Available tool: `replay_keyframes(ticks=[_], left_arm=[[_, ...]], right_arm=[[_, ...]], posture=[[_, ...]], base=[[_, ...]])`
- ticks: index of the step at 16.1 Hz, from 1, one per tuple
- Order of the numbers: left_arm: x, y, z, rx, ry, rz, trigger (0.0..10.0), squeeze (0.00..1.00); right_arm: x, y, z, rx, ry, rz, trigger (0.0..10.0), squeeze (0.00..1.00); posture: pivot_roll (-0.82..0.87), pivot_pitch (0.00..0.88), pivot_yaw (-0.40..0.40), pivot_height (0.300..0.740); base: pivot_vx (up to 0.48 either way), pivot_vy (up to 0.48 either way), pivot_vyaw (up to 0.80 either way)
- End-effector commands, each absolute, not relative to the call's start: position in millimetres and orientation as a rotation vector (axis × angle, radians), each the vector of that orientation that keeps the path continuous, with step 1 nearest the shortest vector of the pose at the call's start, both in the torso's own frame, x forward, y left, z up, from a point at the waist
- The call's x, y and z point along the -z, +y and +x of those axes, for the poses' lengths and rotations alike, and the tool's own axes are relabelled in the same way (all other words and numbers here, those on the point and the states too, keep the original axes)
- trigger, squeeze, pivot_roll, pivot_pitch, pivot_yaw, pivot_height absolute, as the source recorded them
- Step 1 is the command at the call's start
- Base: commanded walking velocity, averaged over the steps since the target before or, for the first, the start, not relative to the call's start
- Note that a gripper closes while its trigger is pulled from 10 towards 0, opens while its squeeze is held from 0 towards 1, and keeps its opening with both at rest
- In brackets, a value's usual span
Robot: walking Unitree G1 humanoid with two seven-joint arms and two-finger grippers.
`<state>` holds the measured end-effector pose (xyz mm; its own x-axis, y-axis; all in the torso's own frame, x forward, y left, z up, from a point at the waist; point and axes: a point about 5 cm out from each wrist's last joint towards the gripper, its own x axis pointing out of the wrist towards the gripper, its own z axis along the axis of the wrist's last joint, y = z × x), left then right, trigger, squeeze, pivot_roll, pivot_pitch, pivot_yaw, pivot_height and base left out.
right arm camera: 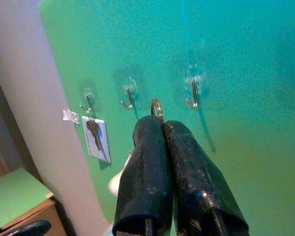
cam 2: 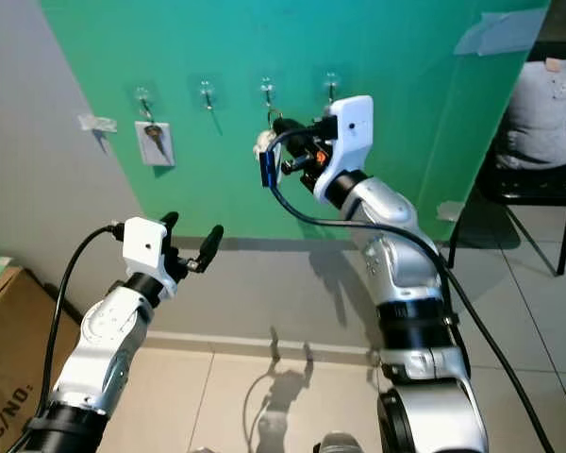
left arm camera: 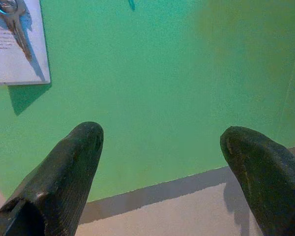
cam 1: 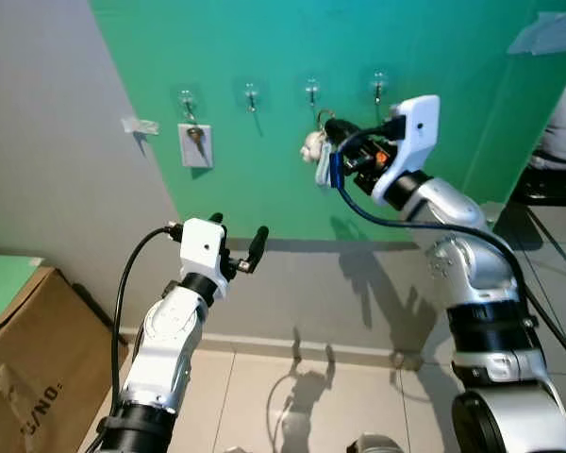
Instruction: Hang keys on a hook
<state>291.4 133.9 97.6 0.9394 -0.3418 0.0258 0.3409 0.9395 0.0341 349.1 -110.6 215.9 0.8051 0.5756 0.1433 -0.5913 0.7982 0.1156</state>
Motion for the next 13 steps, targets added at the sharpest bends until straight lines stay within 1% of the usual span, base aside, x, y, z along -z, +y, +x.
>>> replay_keyframes(ticks=[1,7,13], left_arm=[[-98,137,292,0.346,-0.031,0.032,10.0,0.00],[-98,138,288,0.337,-0.032,0.032,10.0,0.00],[-98,143,282,0.305,-0.033,0.033,10.0,0.00]], right_arm=[[-222,-106,352,-0.643,-0.115,0.171,0.0,0.00],[-223,-98,369,-0.633,-0.123,0.185,0.0,0.00],[-226,-100,383,-0.598,-0.139,0.174,0.0,0.00]], posture=[[-0.17,0.000,0.113,0.740],[-0.14,0.000,0.096,0.740],[-0.10,0.000,0.074,0.740]], base=[[0.000,0.000,0.00],[0.000,0.000,0.00],[0.000,0.000,0.00]])
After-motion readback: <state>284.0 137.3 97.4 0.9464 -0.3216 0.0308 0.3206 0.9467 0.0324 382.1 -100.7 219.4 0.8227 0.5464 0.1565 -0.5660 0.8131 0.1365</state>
